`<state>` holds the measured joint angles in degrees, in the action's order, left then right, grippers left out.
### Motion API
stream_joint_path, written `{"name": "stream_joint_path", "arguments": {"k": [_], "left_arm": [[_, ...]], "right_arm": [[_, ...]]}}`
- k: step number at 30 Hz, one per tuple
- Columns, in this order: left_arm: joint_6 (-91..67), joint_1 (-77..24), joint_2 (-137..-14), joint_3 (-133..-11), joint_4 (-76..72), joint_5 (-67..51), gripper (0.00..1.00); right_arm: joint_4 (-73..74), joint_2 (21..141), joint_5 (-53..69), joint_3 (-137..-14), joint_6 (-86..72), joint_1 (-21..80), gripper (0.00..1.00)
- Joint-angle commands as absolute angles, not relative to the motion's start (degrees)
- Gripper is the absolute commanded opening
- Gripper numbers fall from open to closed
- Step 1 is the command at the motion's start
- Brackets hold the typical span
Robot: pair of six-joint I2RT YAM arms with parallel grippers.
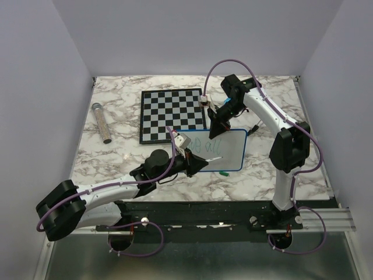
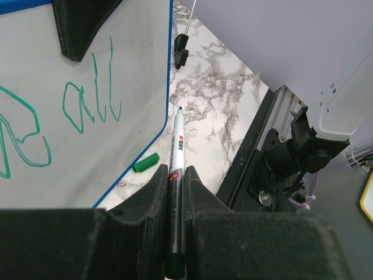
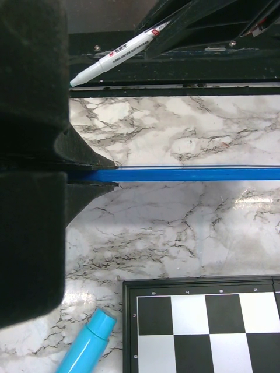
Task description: Write a sentence on the whiteboard
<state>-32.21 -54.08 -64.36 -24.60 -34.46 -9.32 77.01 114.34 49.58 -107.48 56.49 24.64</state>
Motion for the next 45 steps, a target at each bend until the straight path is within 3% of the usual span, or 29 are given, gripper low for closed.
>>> {"name": "stream_joint_path", "arguments": {"k": [1,22,37,45], "left_arm": [[-31.02,-55.45,-66.17,-24.70,-36.91,-5.98,0.00],[-30.76,-55.72,-76.91,-29.62,-42.45,-1.14,0.00],[-23.73,-53.00,-45.98,-18.11,-14.78,6.33,0.00],[-24.17,-50.98,-42.28,-12.75,-18.80,6.68,0.00]], "right_arm": [[78.22,114.96,50.19,-106.70,56.34,25.14,0.01],[77.78,114.87,50.01,-106.61,55.99,25.05,0.01],[81.47,114.17,49.04,-106.96,60.55,20.66,0.01],[85.51,113.47,46.67,-106.35,66.17,17.14,0.01]]}}
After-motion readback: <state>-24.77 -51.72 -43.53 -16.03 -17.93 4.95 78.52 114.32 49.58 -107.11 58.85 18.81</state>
